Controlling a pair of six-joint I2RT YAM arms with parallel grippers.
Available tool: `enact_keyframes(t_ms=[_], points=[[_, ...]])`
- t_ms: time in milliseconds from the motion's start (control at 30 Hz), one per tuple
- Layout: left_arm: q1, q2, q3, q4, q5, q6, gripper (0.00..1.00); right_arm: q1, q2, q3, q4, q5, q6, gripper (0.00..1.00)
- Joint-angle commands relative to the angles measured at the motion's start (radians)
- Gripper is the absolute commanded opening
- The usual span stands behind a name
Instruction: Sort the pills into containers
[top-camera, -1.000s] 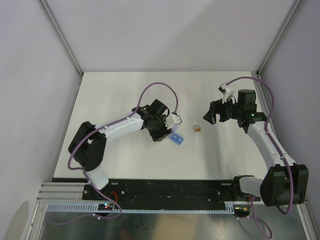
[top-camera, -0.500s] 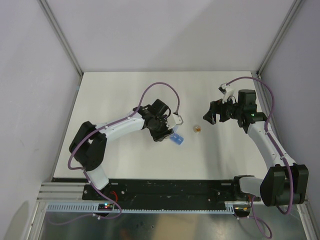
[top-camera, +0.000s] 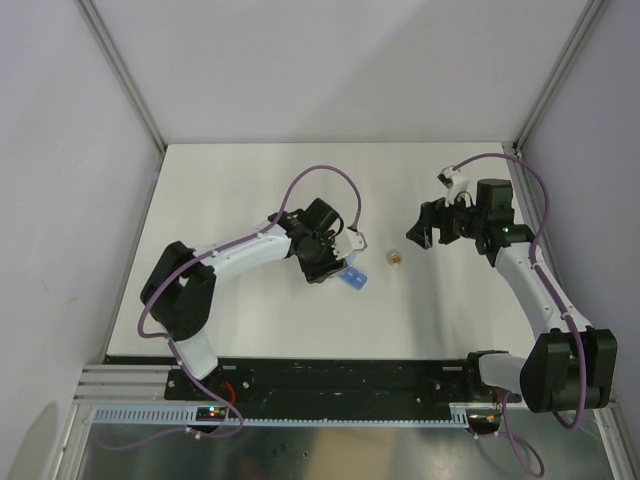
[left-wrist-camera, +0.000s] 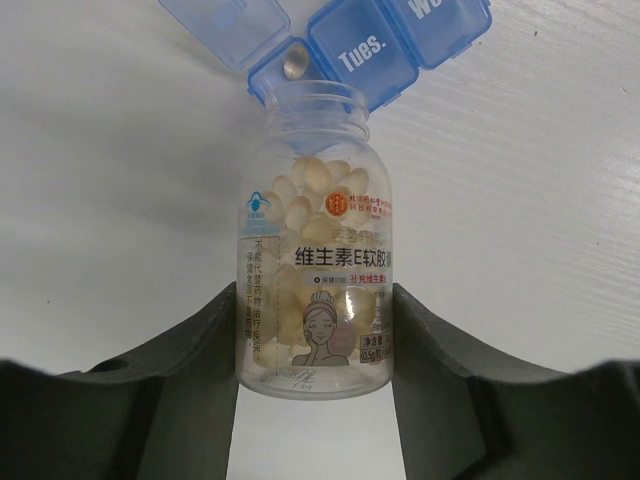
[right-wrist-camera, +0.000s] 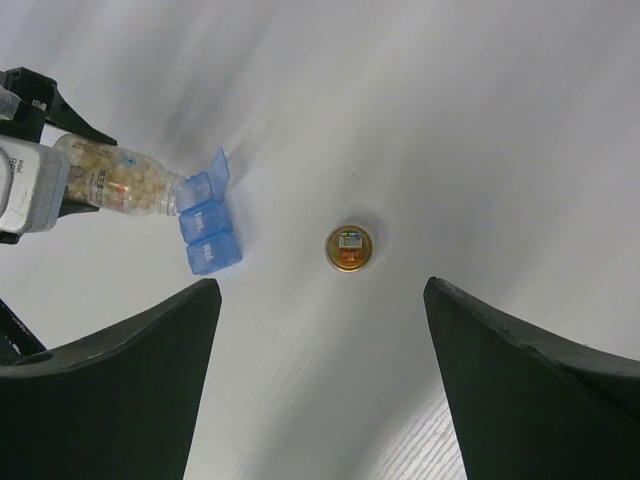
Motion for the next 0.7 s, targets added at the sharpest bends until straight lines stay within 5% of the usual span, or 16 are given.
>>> enact_keyframes(t_ms=[0, 667], points=[[-0.01, 0.005, 0.054, -0.013, -0.011, 0.025, 0.0, -0.006, -0.027, -0.001, 0.015, -0.019, 0.001, 0.89], [-0.017, 0.022, 0.078, -0.042, -0.031, 0.039, 0.0, -0.01, -0.025, -0.001, 0.013, -0.026, 0.004, 0.9]])
